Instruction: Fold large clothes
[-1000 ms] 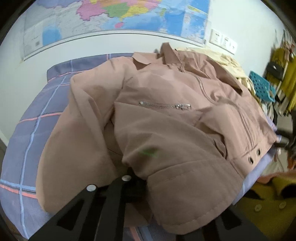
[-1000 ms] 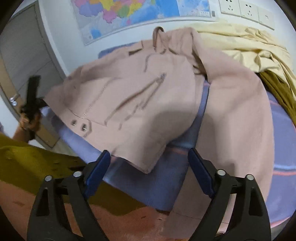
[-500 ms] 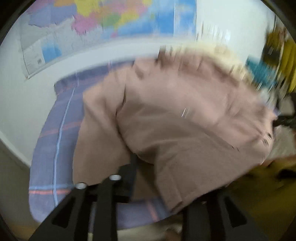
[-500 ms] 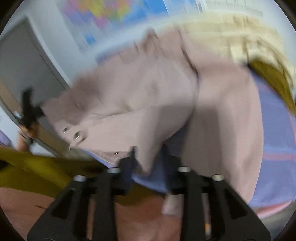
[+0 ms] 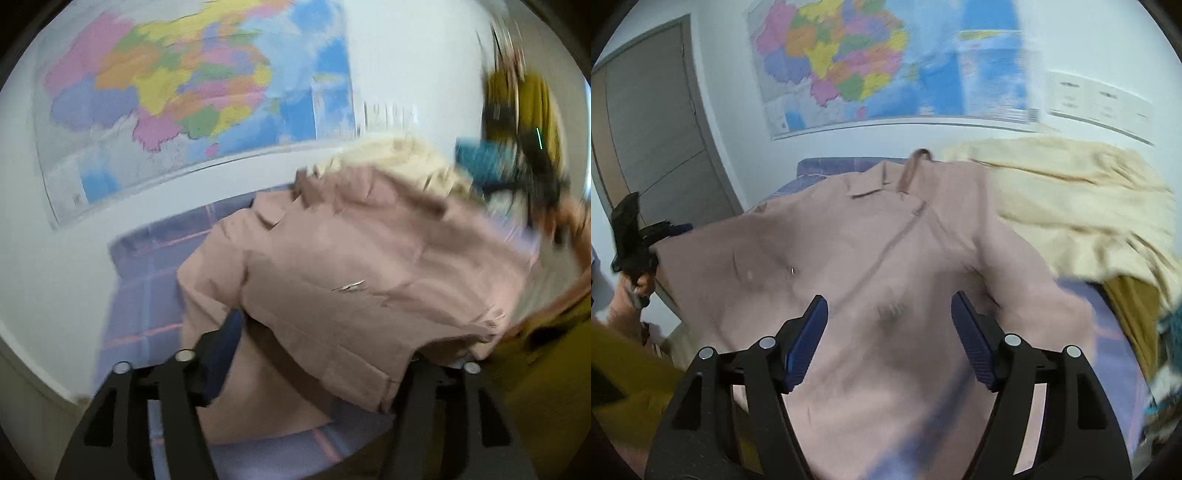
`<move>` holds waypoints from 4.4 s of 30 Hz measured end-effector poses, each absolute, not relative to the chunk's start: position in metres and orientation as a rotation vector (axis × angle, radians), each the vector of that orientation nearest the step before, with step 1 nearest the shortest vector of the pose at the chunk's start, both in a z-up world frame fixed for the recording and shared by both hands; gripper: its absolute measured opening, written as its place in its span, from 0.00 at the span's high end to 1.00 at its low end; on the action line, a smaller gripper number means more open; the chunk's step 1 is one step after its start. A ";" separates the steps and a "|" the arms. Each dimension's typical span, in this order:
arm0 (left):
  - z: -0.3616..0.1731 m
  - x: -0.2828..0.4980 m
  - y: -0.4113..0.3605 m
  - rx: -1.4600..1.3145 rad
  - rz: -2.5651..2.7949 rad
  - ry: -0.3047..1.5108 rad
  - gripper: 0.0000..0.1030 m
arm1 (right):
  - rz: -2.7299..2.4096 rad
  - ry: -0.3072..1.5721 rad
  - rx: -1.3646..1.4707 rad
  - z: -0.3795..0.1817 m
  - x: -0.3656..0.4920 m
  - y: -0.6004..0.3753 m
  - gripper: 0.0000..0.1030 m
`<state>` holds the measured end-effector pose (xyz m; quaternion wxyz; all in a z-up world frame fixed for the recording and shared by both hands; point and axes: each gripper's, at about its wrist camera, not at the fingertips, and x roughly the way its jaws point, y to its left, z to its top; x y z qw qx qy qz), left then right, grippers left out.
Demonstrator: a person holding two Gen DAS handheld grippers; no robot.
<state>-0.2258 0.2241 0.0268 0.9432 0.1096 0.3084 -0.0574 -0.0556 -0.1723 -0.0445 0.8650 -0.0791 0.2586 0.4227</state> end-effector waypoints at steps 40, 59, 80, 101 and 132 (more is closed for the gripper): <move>-0.058 -0.069 0.341 0.011 0.104 0.951 0.97 | 0.718 0.691 -0.061 -0.043 0.192 -0.028 0.98; 0.039 -0.016 0.322 0.189 0.224 0.735 0.37 | 0.729 0.636 -0.092 -0.030 0.195 -0.034 0.69; -0.028 0.197 0.235 0.168 0.054 0.862 0.92 | 0.581 0.478 -0.274 0.001 0.221 -0.028 0.90; 0.024 0.072 0.202 0.185 -0.034 0.653 0.34 | 0.590 0.641 -0.157 -0.048 0.094 -0.216 0.12; 0.037 -0.003 0.130 0.149 -0.328 0.625 0.30 | 0.997 0.670 0.243 0.010 0.006 -0.250 0.98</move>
